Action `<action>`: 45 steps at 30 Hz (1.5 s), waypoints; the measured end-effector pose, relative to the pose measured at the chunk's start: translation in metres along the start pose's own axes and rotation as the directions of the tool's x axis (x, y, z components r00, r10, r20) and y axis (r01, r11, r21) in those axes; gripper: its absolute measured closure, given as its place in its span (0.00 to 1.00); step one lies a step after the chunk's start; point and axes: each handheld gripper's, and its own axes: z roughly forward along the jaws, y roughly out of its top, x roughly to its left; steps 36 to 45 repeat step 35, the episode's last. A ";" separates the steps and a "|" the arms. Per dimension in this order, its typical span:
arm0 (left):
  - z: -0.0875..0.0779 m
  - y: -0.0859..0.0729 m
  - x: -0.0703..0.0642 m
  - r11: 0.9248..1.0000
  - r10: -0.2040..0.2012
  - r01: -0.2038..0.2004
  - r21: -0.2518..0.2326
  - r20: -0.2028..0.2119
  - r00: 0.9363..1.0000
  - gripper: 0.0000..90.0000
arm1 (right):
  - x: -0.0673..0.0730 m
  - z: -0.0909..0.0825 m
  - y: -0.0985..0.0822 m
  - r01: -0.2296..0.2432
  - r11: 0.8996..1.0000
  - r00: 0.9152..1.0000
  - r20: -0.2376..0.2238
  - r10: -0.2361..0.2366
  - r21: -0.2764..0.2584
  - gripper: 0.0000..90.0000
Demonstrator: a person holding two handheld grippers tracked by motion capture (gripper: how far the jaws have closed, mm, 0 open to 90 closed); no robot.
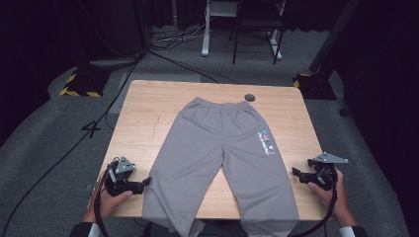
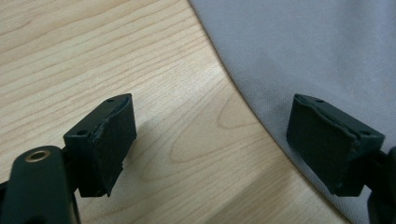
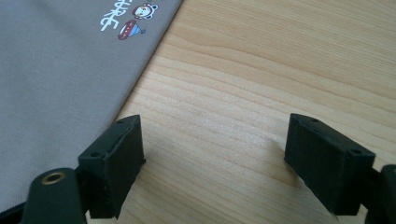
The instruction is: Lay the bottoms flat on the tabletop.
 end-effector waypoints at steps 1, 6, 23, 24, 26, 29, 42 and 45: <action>0.000 0.000 0.000 1.000 0.000 0.000 -0.002 -0.002 1.000 0.18 | 0.000 0.000 0.000 -0.003 1.000 1.000 0.003 0.003 -0.001 0.21; 0.000 0.000 0.000 1.000 0.002 -0.002 0.001 0.002 1.000 0.17 | 0.000 0.001 0.001 0.000 1.000 1.000 0.000 0.000 0.000 0.21; 0.001 0.001 0.000 1.000 0.002 -0.002 0.001 -0.003 1.000 0.17 | 0.001 0.001 0.001 0.005 1.000 1.000 -0.009 -0.005 -0.001 0.22; 0.001 0.001 0.001 1.000 0.002 -0.002 0.002 -0.003 1.000 0.17 | 0.001 0.001 0.001 0.005 1.000 1.000 -0.009 -0.005 -0.001 0.22; 0.001 0.001 0.001 1.000 0.002 -0.002 0.001 -0.003 1.000 0.17 | 0.001 0.001 0.001 0.005 1.000 1.000 -0.009 -0.005 -0.001 0.22; 0.001 0.001 0.001 1.000 0.001 -0.001 0.001 -0.003 1.000 0.17 | 0.001 0.001 0.001 0.011 1.000 1.000 -0.016 -0.011 -0.002 0.22; 0.002 0.002 0.000 1.000 -0.003 0.003 -0.001 -0.004 1.000 0.17 | 0.001 0.001 0.001 0.013 1.000 1.000 -0.018 -0.013 -0.001 0.22; 0.002 0.002 0.000 1.000 -0.003 0.003 -0.001 -0.004 1.000 0.17 | 0.001 0.001 0.001 0.013 1.000 1.000 -0.018 -0.013 -0.001 0.22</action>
